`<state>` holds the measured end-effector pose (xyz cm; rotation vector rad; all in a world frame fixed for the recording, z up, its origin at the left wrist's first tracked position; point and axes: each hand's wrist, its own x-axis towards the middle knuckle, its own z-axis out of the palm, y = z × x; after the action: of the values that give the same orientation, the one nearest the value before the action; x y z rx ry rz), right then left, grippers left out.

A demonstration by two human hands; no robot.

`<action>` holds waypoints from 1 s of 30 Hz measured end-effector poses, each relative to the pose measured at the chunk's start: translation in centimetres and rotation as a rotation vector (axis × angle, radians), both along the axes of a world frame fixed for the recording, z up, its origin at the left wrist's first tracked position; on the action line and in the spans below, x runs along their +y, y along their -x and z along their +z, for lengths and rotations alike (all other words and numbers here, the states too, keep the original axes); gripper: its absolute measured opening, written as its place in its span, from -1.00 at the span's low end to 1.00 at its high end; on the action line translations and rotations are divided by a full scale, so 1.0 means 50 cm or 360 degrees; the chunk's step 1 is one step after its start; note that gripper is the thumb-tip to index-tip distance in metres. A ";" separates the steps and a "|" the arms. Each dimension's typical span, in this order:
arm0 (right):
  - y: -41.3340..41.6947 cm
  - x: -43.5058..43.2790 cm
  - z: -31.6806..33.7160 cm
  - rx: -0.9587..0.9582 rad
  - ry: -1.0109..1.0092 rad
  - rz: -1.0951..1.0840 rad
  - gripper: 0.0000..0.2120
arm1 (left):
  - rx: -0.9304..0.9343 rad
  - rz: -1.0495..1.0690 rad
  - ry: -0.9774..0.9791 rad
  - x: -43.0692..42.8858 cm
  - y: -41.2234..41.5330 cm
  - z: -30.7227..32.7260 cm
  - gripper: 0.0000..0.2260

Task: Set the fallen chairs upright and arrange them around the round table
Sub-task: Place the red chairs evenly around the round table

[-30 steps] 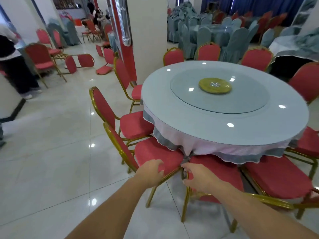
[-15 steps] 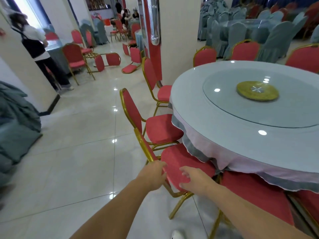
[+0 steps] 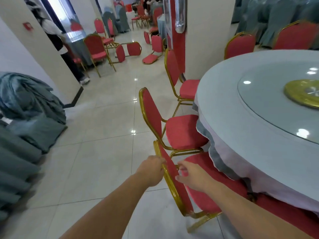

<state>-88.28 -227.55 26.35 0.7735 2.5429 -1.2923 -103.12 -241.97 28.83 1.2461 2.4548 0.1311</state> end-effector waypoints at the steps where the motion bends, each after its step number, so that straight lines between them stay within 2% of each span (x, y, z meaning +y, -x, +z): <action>1: 0.005 0.001 -0.001 -0.0014 0.0006 0.0005 -0.36 | 0.0019 -0.0055 0.0034 0.004 0.008 -0.005 -0.65; 5: 0.048 0.021 -0.013 -0.0041 0.0037 -0.0086 -0.42 | 0.0059 -0.0224 0.0078 0.041 0.076 -0.036 -0.63; 9: 0.096 0.028 -0.018 -0.0066 0.0192 -0.0260 -0.53 | -0.0014 -0.0378 0.0161 0.092 0.153 -0.073 -0.70; 14: 0.202 0.023 -0.024 -0.0061 0.0223 -0.0440 -0.31 | -0.0189 -0.0427 0.0163 0.151 0.271 -0.104 -0.75; 19: 0.345 0.008 -0.028 -0.0056 0.0205 -0.0688 -0.20 | -0.0101 -0.0733 0.0132 0.187 0.430 -0.102 -0.72; 22: 0.426 -0.001 -0.035 -0.0091 0.0209 -0.0773 -0.45 | -0.0044 -0.0778 0.0082 0.199 0.538 -0.095 -0.70; 26: 0.516 -0.010 -0.037 -0.0126 0.0249 -0.0814 -0.78 | 0.0124 -0.0660 -0.0023 0.219 0.661 -0.086 -0.60; 28: 0.557 0.003 -0.044 -0.0173 0.0258 -0.0791 -0.70 | 0.0218 -0.0602 -0.0137 0.244 0.705 -0.066 -0.56; 30: 0.606 0.026 -0.057 -0.0183 0.0256 -0.0786 -0.51 | 0.0264 -0.0623 -0.0160 0.273 0.754 -0.056 -0.55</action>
<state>-118.56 -226.27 23.51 1.4526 2.1987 -1.5078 -140.81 -228.29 26.05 1.8203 2.3050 0.0458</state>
